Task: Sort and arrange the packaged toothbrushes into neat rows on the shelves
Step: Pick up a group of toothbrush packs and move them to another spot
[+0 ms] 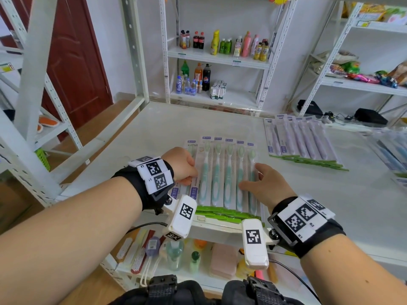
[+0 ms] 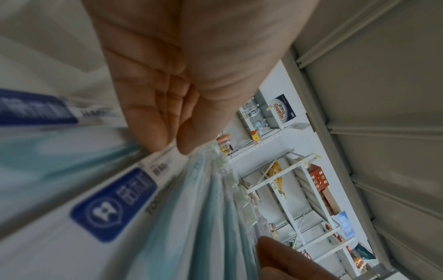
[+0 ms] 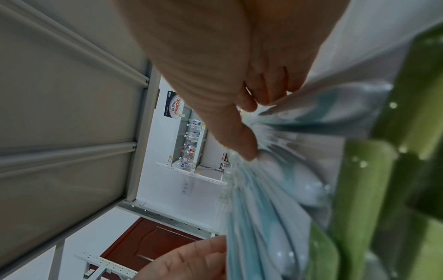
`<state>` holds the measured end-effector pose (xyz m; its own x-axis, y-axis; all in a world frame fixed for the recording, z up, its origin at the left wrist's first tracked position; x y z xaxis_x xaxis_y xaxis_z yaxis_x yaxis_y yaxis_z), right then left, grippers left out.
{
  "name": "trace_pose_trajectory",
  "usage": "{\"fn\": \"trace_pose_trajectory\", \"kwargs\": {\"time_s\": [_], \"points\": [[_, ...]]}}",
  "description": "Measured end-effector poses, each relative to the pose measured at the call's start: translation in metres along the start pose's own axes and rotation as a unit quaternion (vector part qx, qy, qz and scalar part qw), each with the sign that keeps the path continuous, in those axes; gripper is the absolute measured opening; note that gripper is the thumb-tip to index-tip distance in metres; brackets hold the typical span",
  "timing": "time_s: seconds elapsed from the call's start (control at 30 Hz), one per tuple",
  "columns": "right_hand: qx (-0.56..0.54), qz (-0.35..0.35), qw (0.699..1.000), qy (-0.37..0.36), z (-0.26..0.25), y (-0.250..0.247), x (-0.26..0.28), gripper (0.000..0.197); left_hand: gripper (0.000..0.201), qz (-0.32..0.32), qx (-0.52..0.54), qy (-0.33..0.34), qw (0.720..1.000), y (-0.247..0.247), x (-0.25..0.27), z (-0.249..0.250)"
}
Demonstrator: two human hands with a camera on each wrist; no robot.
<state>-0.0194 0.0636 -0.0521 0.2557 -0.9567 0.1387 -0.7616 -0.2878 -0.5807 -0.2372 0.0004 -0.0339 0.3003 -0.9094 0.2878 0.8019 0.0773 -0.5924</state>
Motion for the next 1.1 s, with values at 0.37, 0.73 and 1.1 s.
{"fn": "trace_pose_trajectory", "kwargs": {"time_s": [0.37,0.73,1.1], "points": [[-0.019,-0.016,1.000,0.015,0.005,-0.003,0.016,0.085,0.061,0.041,-0.077,0.045,0.995,0.000,0.021,-0.015],[-0.058,-0.011,0.998,0.003,0.015,-0.002,0.031,0.075,0.020,0.042,-0.064,0.055,0.996,0.015,0.043,-0.017],[-0.040,-0.003,0.999,-0.001,0.017,0.000,0.030,0.078,0.033,0.038,-0.075,0.069,0.994,0.023,0.045,-0.011]]}}
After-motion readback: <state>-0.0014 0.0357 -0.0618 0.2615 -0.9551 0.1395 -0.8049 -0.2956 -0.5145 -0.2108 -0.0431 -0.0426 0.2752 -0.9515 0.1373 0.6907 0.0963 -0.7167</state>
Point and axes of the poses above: each hand's wrist, its own x-axis away from the middle knuckle, its own y-axis out of the palm, z = x × y, the point moved 4 cm from there along -x, towards the middle knuckle, and after that the axes turned 2 degrees about y, right-handed, at the moved point
